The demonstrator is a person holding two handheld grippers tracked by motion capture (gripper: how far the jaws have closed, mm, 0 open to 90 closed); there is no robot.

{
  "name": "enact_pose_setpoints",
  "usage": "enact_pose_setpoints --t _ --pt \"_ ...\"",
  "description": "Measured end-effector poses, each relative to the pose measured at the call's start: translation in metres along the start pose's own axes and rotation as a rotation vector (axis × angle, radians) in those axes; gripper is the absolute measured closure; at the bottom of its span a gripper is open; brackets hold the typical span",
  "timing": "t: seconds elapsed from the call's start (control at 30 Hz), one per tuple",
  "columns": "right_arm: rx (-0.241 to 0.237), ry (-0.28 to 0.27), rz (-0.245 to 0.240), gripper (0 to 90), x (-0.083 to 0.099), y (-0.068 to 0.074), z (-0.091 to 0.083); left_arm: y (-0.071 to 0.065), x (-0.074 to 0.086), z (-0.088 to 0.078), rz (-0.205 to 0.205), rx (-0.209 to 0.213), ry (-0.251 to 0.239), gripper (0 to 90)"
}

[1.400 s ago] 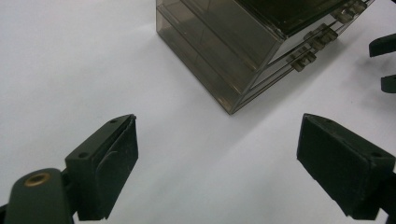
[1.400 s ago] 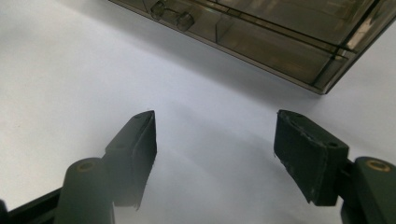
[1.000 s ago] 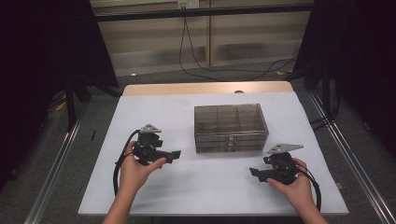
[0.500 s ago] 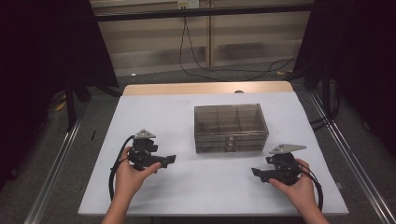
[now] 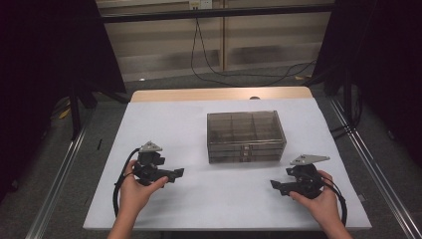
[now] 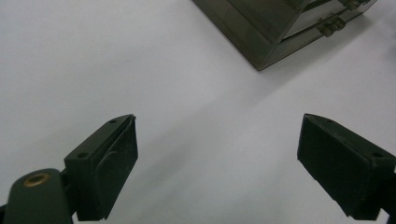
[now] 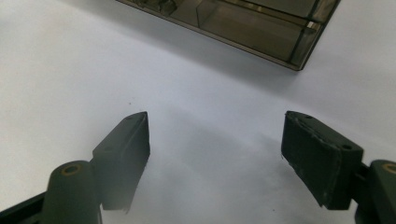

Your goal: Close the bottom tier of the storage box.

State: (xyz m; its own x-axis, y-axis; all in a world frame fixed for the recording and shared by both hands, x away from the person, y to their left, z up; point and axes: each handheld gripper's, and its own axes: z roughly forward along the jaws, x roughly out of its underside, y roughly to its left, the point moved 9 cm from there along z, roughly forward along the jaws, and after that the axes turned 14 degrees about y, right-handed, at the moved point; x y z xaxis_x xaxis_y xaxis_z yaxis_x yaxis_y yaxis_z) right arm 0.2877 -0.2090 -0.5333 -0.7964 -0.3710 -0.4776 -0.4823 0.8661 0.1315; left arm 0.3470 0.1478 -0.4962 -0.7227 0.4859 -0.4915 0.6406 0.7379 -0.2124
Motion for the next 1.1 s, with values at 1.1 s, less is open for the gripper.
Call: enact_pose_setpoints --t 1.1 --pt "0.004 -0.029 0.043 19.9 0.008 -0.021 -0.011 0.014 0.013 0.000 0.000 -0.010 -0.024 9.6"
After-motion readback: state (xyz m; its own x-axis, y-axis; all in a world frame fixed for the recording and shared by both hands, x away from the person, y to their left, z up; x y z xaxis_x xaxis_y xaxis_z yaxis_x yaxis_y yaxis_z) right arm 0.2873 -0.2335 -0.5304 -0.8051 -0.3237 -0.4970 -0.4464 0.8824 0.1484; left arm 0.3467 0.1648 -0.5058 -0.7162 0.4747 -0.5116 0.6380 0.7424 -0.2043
